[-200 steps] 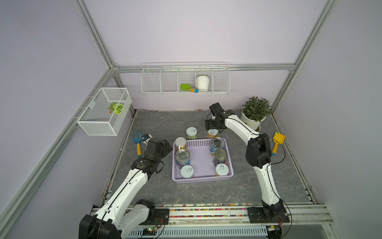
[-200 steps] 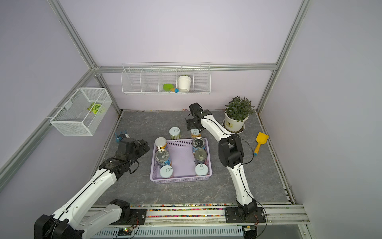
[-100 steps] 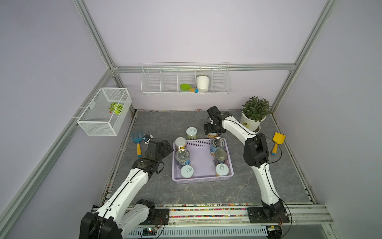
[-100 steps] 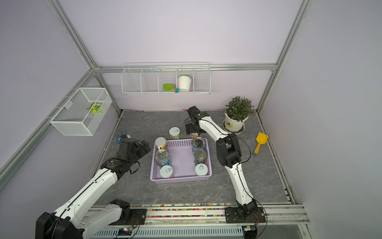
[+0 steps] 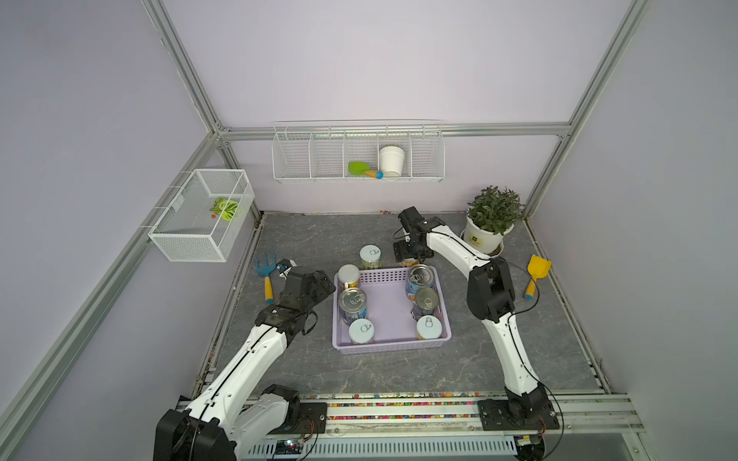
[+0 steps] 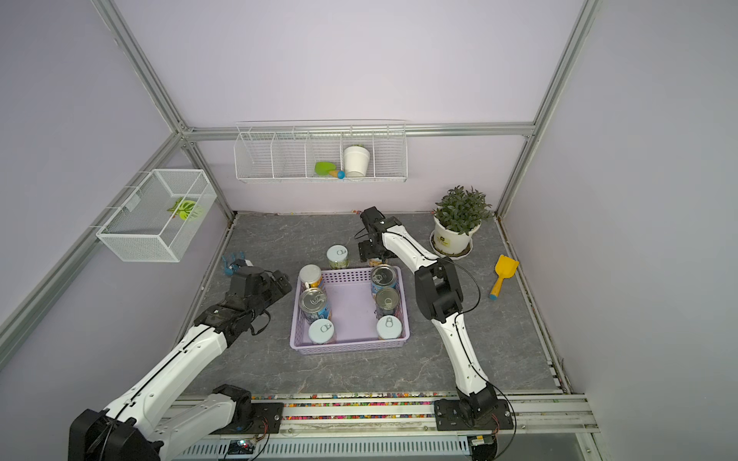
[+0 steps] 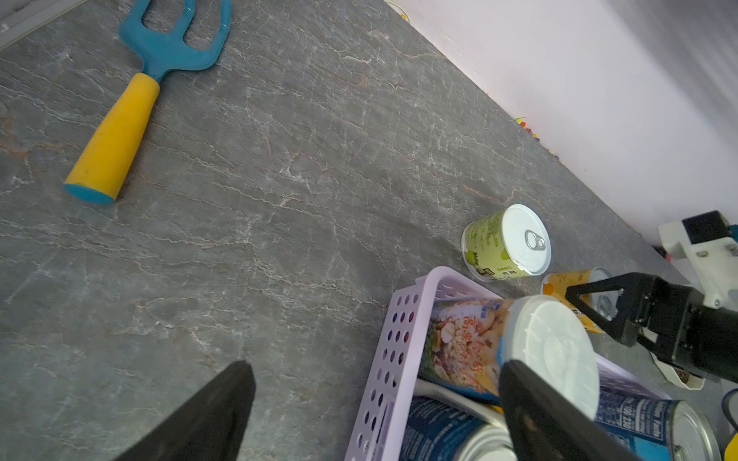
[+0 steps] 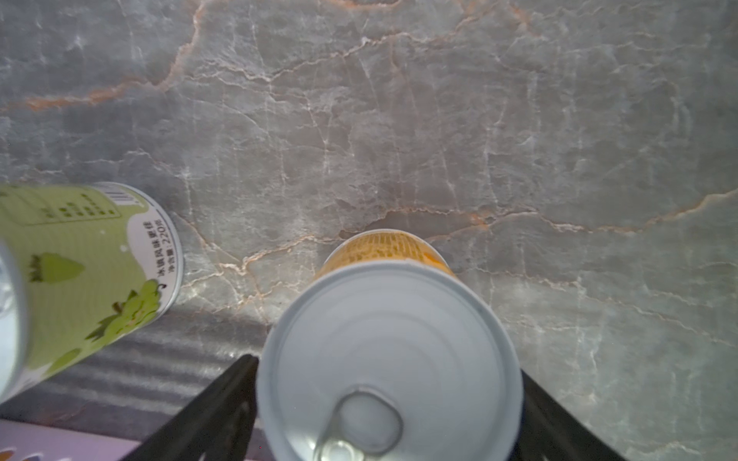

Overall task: Put the canned food in the basket
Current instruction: Pick up the canned food from the center of the board.

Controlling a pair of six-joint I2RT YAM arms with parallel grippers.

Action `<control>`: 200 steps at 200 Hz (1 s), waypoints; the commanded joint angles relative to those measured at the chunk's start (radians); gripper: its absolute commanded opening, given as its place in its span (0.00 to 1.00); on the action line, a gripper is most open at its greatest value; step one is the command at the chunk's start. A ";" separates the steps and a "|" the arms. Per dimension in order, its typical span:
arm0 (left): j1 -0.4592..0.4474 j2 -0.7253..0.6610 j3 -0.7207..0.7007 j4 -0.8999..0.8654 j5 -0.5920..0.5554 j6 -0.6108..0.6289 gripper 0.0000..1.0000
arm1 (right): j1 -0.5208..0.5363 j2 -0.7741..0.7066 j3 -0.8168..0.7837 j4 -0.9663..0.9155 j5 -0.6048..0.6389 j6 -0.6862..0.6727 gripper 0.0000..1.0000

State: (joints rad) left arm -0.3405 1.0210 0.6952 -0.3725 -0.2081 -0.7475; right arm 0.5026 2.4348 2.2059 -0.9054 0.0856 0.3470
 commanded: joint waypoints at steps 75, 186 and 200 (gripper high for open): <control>0.005 0.033 -0.010 0.015 0.004 0.010 1.00 | 0.010 -0.001 0.050 -0.022 0.007 -0.001 0.68; 0.006 -0.008 -0.010 0.003 0.003 0.009 1.00 | 0.014 -0.176 0.054 0.040 0.077 -0.030 0.58; 0.005 -0.013 -0.010 0.001 -0.002 0.009 1.00 | 0.019 -0.196 0.053 0.040 0.083 -0.038 0.57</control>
State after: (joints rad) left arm -0.3405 1.0279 0.6914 -0.3653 -0.2085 -0.7471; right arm 0.5098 2.3463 2.2356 -0.9188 0.1318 0.3313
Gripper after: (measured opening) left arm 0.999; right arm 0.786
